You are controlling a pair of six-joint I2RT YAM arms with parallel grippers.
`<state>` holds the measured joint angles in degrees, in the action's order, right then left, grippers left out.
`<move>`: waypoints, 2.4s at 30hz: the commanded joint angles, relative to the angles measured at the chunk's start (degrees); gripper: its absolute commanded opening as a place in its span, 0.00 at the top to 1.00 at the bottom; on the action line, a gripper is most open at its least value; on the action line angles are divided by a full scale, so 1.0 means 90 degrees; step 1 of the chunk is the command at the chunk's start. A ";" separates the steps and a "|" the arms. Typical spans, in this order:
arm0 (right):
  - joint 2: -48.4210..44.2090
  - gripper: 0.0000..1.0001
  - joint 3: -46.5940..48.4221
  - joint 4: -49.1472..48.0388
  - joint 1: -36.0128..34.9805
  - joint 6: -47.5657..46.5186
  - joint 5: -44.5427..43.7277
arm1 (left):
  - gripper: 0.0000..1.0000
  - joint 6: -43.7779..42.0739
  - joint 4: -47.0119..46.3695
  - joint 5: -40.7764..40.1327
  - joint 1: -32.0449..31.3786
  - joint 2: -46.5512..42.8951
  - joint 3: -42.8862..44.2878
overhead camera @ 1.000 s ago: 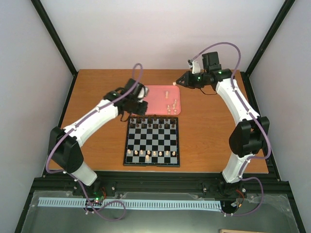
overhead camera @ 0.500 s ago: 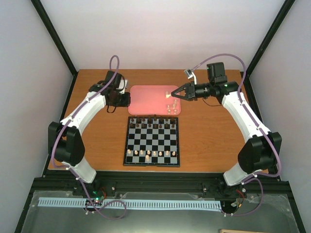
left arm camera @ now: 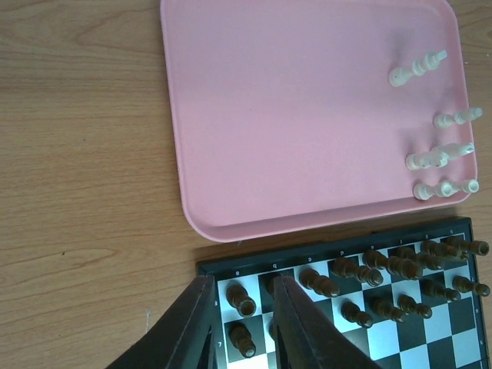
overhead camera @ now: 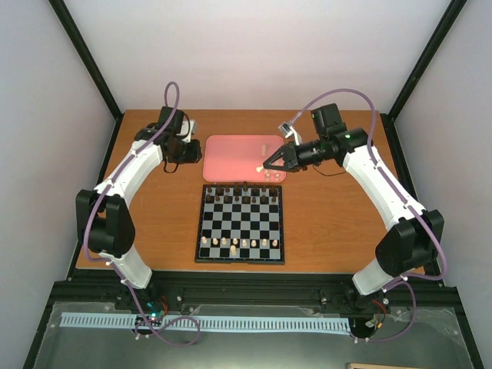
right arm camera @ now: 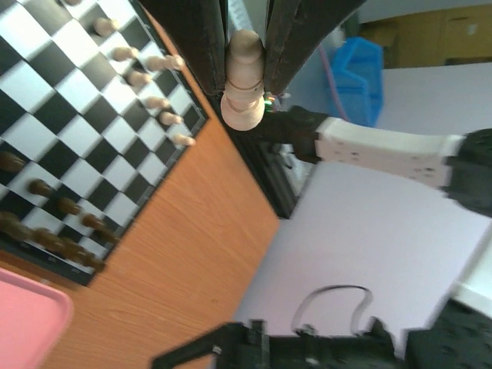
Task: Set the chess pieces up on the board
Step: Place the chess piece on the chessboard.
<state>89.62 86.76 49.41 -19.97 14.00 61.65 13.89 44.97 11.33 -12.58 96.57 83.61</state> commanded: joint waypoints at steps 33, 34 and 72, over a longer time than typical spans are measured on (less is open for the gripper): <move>-0.1136 0.90 -0.1639 0.1824 -0.4122 0.0712 -0.6414 | 0.00 0.0257 0.0261 -0.1229 0.0006 -0.0168 0.0719; -0.1098 0.90 -0.1650 0.1833 -0.4313 0.0821 -0.6529 | 0.00 0.0275 0.0258 -0.1216 0.0002 -0.0184 0.0673; 0.0558 0.89 -0.2282 0.0018 -0.5284 0.1280 -0.7637 | 0.00 0.0234 -0.0280 -0.1372 0.0001 -0.0608 -0.0218</move>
<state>93.67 64.49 50.33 -68.05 27.38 -7.03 16.95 43.29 -0.14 -12.58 90.41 79.22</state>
